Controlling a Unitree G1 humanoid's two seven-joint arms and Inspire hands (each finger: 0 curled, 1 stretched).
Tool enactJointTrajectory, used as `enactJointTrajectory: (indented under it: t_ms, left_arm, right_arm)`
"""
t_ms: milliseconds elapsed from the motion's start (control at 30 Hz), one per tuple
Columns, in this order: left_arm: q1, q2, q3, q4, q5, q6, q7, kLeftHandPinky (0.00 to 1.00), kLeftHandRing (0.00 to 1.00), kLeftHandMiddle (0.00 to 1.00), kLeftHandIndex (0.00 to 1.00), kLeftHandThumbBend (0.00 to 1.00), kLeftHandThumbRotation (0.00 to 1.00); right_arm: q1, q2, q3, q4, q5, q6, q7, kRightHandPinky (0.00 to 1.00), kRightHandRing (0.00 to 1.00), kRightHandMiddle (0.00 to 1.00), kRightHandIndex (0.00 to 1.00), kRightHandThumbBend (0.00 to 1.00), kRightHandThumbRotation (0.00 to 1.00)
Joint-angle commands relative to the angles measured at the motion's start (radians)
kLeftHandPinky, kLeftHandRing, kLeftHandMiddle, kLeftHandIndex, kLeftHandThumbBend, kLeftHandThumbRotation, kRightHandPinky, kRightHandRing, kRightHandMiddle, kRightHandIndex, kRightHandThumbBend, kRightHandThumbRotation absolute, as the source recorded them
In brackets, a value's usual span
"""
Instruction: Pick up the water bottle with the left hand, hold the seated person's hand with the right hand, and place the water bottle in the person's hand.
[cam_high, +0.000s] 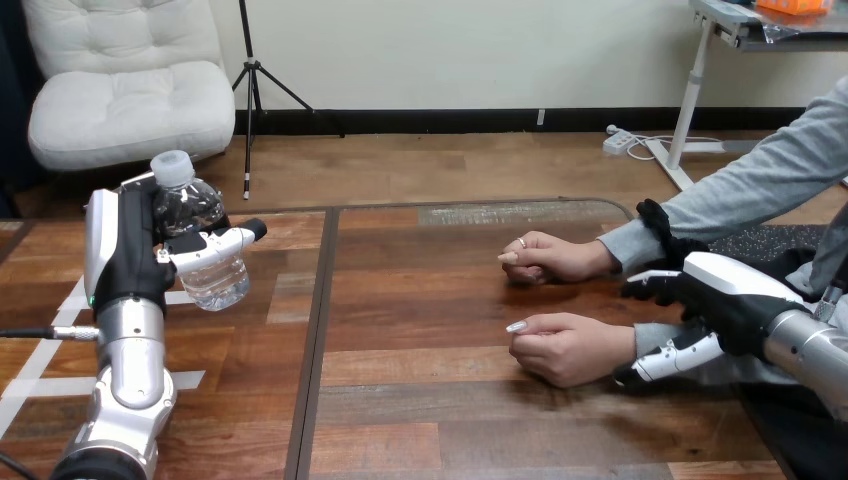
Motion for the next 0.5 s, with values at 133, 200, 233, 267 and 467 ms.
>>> enactJointTrajectory:
  t_ms: [133,200,233,267,467]
  left_arm:
    - [-0.041,0.012,0.014,-0.078,-0.010,-0.013,0.001,0.37,0.43,0.47,0.46,0.74,0.00]
    - [-0.038,0.011,0.014,-0.081,-0.010,-0.020,0.000,0.37,0.43,0.47,0.46,0.74,0.00]
    - [-0.037,0.011,0.014,-0.083,-0.010,-0.016,0.001,0.37,0.43,0.47,0.46,0.74,0.00]
    - [-0.037,0.011,0.013,-0.084,-0.009,-0.012,0.002,0.37,0.43,0.47,0.46,0.74,0.00]
    - [-0.036,0.010,0.018,-0.082,-0.016,-0.017,-0.006,0.38,0.44,0.47,0.46,0.74,0.00]
  right_arm:
    - [-0.106,-0.010,0.026,0.023,-0.018,0.021,-0.024,0.77,0.87,0.87,0.86,1.00,0.40]
    - [-0.106,-0.010,0.026,0.022,-0.015,0.020,-0.027,0.77,0.87,0.87,0.86,1.00,0.38]
    - [-0.109,-0.009,0.029,0.025,-0.018,0.023,-0.025,0.77,0.87,0.87,0.86,1.00,0.38]
    - [-0.112,-0.008,0.032,0.027,-0.020,0.025,-0.023,0.77,0.87,0.87,0.86,1.00,0.38]
    - [-0.128,-0.007,0.055,0.036,-0.044,0.041,-0.025,0.78,0.87,0.87,0.86,1.00,0.36]
